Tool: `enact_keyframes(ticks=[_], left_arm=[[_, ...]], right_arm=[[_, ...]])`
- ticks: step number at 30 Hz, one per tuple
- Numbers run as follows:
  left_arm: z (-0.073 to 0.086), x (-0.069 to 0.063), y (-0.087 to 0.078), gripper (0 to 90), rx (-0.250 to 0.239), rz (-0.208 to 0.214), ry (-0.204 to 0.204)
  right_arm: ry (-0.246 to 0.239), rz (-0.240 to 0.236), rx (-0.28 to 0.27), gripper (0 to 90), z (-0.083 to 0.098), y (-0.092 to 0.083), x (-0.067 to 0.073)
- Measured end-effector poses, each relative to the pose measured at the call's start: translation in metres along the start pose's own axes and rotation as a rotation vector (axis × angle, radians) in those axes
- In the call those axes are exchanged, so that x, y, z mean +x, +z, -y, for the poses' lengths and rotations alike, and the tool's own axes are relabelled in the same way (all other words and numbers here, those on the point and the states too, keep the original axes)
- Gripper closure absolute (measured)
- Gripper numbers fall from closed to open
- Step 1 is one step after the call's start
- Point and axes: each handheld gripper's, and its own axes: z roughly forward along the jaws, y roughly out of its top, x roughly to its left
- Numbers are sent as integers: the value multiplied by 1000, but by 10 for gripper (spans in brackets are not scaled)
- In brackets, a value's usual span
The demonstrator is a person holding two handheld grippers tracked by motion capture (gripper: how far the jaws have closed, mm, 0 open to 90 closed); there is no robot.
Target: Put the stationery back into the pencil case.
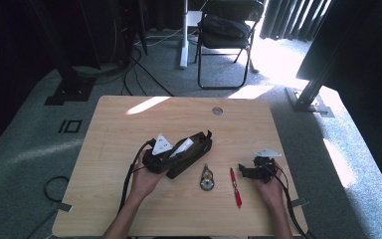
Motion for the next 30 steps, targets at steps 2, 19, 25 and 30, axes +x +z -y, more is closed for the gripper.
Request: enact_keyframes(ticks=[2,19,25,30], left_arm=[[0,0,1,707,0,-1,-3],[0,3,13,707,14,-1,-4],[2,5,18,707,22,-1,-6],[2,7,20,707,26,-1,-14]], right_arm=[[0,0,0,113,0,0,0],[0,0,0,113,0,0,0],[0,0,0,113,0,0,0],[0,0,0,113,0,0,0]])
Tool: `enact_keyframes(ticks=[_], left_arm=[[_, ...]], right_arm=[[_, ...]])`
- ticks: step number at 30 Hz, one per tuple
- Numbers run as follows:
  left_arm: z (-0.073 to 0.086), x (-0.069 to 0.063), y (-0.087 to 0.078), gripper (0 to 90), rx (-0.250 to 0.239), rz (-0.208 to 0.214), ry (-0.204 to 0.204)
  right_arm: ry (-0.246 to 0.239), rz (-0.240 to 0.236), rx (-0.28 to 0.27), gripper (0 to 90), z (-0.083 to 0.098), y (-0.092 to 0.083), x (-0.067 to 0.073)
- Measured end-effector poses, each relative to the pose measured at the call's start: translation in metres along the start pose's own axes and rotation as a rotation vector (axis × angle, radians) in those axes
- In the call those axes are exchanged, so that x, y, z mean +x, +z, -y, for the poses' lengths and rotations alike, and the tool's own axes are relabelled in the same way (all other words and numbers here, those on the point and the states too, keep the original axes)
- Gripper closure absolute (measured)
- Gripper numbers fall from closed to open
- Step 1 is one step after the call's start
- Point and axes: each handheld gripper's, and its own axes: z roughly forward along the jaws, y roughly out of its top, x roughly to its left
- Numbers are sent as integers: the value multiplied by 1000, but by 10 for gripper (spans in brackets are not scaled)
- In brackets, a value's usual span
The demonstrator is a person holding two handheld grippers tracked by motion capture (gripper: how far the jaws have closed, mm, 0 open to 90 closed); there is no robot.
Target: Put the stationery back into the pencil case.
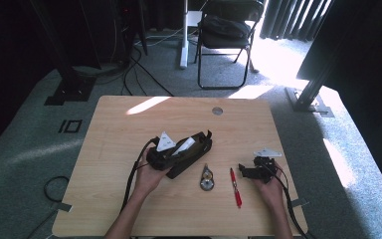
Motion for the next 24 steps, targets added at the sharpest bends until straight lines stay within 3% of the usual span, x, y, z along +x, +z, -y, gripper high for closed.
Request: enact_keyframes(ticks=[24], left_arm=[[6,6,16,707,44,2,-12]], right_arm=[[0,0,0,113,0,0,0]])
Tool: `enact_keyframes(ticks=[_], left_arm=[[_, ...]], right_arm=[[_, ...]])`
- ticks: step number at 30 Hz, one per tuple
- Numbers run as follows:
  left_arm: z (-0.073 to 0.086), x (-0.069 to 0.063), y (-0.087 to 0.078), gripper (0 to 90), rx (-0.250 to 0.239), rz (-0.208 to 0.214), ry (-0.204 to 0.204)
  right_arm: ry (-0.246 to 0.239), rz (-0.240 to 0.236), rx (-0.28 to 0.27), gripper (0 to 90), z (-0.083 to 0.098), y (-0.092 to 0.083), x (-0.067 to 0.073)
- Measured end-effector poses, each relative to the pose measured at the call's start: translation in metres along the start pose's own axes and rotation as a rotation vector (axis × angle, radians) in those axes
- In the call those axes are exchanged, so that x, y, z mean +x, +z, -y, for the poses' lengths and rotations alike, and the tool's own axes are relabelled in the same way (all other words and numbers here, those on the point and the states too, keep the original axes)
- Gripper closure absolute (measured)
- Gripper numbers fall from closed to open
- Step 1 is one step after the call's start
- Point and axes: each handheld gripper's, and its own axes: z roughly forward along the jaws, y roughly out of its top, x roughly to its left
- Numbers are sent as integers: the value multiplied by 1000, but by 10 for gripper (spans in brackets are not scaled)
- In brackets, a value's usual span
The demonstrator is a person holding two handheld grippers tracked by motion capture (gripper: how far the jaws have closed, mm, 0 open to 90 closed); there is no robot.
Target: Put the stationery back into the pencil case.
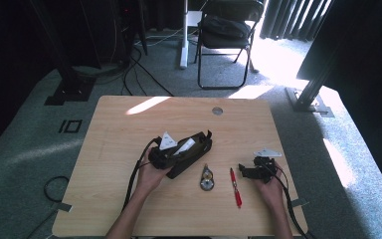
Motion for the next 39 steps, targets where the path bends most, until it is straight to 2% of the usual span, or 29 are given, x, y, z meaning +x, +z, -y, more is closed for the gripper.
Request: enact_keyframes(ticks=[39], left_arm=[[2,2,12,707,38,12,-19]], right_arm=[[0,0,0,113,0,0,0]])
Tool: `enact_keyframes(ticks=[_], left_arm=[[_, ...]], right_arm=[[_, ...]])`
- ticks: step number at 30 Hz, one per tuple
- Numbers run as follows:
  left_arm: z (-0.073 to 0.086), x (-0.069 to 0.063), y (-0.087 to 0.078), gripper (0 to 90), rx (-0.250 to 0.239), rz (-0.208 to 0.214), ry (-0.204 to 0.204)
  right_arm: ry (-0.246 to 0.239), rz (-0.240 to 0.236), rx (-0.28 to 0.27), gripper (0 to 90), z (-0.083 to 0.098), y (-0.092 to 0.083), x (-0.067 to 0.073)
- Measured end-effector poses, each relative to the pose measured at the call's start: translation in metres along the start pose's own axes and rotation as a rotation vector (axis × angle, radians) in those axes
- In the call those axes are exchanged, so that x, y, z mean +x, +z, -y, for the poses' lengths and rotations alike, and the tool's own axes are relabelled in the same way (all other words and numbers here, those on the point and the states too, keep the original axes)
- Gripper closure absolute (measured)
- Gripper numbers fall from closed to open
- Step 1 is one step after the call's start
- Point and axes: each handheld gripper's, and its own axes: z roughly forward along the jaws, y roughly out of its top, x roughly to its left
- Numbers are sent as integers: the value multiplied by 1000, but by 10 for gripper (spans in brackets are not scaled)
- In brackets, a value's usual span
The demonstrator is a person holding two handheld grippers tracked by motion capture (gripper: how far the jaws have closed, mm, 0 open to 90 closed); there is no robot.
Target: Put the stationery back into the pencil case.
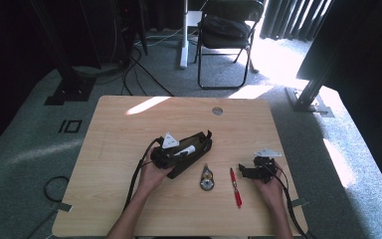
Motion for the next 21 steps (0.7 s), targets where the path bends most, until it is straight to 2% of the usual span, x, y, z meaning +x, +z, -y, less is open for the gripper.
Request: enact_keyframes(ticks=[12,17,21], left_arm=[[0,-1,1,711,-7,11,-6],[-1,-3,-1,642,-12,-1,6],[-2,-4,-3,603,-21,0,-1]], right_arm=[[0,0,0,113,0,0,0],[-1,0,0,113,0,0,0],[-1,0,-1,113,0,0,0]])
